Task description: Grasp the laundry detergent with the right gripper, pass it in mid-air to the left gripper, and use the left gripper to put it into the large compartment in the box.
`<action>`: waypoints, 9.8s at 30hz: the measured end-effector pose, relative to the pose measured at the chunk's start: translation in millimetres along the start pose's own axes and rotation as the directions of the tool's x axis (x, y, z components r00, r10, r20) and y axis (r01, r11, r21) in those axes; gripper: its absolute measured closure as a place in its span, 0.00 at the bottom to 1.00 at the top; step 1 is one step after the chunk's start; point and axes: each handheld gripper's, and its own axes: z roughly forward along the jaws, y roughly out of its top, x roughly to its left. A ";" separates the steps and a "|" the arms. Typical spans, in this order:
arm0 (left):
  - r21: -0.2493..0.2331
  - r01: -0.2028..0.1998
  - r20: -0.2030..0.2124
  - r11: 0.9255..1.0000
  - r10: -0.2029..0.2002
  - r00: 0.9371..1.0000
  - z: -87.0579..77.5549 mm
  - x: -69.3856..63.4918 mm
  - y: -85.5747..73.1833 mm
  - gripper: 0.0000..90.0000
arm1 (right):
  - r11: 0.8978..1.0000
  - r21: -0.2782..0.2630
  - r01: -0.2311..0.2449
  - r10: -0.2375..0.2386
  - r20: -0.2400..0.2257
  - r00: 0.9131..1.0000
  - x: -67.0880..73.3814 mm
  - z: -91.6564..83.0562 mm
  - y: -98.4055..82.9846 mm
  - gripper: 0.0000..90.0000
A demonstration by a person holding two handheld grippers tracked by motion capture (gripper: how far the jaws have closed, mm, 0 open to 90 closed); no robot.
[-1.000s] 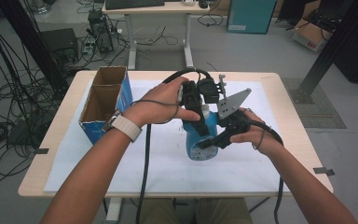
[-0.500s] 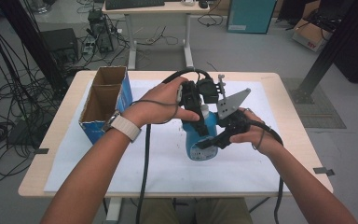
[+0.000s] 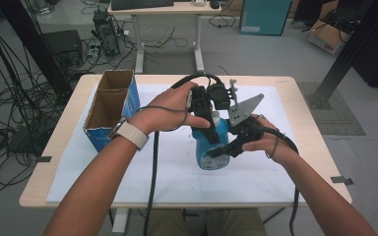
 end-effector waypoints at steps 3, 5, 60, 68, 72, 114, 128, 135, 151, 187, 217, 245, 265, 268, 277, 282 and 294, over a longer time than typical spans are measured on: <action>0.003 0.000 0.001 1.000 0.000 1.000 -0.2 0.0 -0.1 0.42 | 1.000 -0.003 0.002 -0.002 -0.001 1.000 0.1 0.4 0.0 0.48; 0.003 0.001 -0.001 1.000 -0.001 1.000 -0.2 -0.6 0.1 0.42 | 1.000 -0.006 0.000 0.000 -0.002 1.000 0.3 0.7 0.0 0.48; 0.092 0.283 -0.180 0.955 -0.264 0.948 -54.2 26.9 -4.1 0.42 | 0.915 0.294 -0.276 0.193 0.282 0.940 -21.5 -85.8 -57.1 0.07; 0.092 0.434 -0.251 0.896 -0.401 0.881 -85.2 42.4 -1.1 0.42 | 0.879 0.365 -0.308 0.188 0.329 0.926 -20.6 -104.9 -63.3 0.09; 0.090 0.500 -0.282 0.861 -0.459 0.842 -100.2 49.5 -1.3 0.42 | 0.872 0.383 -0.304 0.180 0.327 0.928 -18.7 -106.3 -61.6 0.09; -0.050 0.886 -0.397 0.461 -0.823 0.406 -214.9 80.3 -61.2 0.42 | 0.783 0.575 -0.237 0.057 0.313 0.948 -31.0 -120.6 -60.3 0.11; -0.096 0.929 -0.416 0.356 -0.863 0.288 -229.3 84.8 -94.1 0.42 | 0.774 0.596 -0.214 0.043 0.289 0.956 -32.6 -120.3 -59.8 0.11; -0.128 0.940 -0.420 0.316 -0.876 0.237 -230.0 88.4 -111.4 0.42 | 0.768 0.598 -0.230 0.055 0.295 0.954 -32.4 -118.7 -61.3 0.11; -0.145 0.957 -0.437 0.251 -0.884 0.165 -224.5 94.5 -145.0 0.42 | 0.764 0.599 -0.238 0.054 0.309 0.950 -34.0 -118.0 -63.2 0.11; -0.163 0.958 -0.430 0.234 -0.891 0.145 -168.5 108.2 -191.5 0.42 | 0.764 0.590 -0.263 0.073 0.326 0.943 -34.3 -117.3 -68.7 0.10; -0.129 0.958 -0.422 0.257 -0.888 0.182 -106.6 119.0 -206.8 0.42 | 0.755 0.590 -0.288 0.098 0.332 0.938 -32.6 -118.4 -77.1 0.10; -0.130 0.953 -0.419 0.275 -0.886 0.198 -48.6 120.0 -230.4 0.42 | 0.747 0.593 -0.301 0.117 0.329 0.937 -33.5 -116.4 -83.9 0.10; -0.102 0.954 -0.423 0.282 -0.880 0.215 -22.7 121.5 -241.6 0.42 | 0.743 0.590 -0.314 0.131 0.333 0.934 -34.1 -114.1 -87.4 0.10; -0.092 0.955 -0.423 0.281 -0.880 0.218 -19.8 122.2 -243.8 0.42 | 0.742 0.589 -0.320 0.137 0.335 0.932 -34.1 -114.1 -88.3 0.10; -0.088 0.955 -0.417 0.283 -0.881 0.223 -16.0 122.0 -248.2 0.42 | 0.741 0.588 -0.325 0.141 0.336 0.931 -34.3 -114.9 -89.1 0.10; -0.083 0.954 -0.417 0.287 -0.880 0.228 -15.2 122.9 -247.8 0.42 | 0.739 0.591 -0.323 0.136 0.338 0.931 -34.4 -114.6 -89.1 0.10; -0.071 0.956 -0.419 0.285 -0.878 0.231 -14.8 124.6 -247.6 0.42 | 0.750 0.574 -0.328 0.142 0.344 0.928 -33.4 -113.2 -89.0 0.10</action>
